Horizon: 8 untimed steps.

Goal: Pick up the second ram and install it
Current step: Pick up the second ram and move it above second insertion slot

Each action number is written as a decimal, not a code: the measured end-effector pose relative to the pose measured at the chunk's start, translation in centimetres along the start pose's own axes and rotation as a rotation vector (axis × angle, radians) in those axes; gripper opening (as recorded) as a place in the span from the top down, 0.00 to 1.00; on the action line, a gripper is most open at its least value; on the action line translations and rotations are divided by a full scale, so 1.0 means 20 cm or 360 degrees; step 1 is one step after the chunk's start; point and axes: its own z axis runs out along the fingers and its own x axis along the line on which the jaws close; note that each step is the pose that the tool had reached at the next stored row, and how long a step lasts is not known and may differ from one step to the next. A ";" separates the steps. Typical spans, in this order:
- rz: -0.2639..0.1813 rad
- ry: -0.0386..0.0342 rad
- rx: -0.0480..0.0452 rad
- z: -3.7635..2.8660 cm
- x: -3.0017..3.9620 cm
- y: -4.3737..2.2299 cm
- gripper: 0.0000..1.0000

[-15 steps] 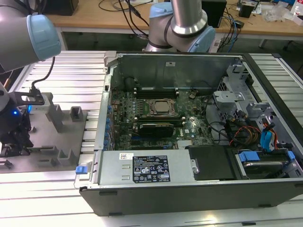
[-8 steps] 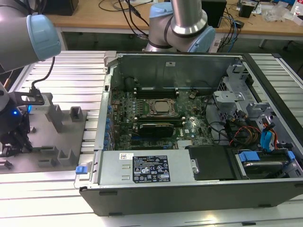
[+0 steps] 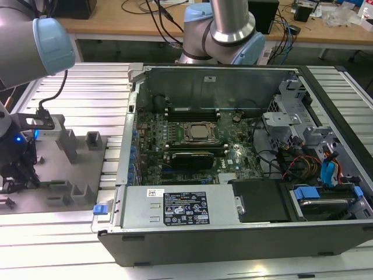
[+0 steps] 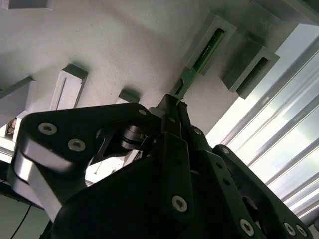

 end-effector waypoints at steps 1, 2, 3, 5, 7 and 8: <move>0.0000 0.0000 0.0000 0.000 0.000 0.000 0.87; 0.0000 0.0000 0.0000 0.000 0.000 0.000 0.87; 0.0000 0.0000 0.0000 -0.003 0.000 0.000 0.87; 0.0000 0.0000 0.0000 -0.008 -0.001 0.000 0.87; 0.0000 0.0000 0.0000 -0.011 -0.001 0.000 0.87; 0.0000 0.0000 0.0000 -0.014 -0.001 0.001 0.87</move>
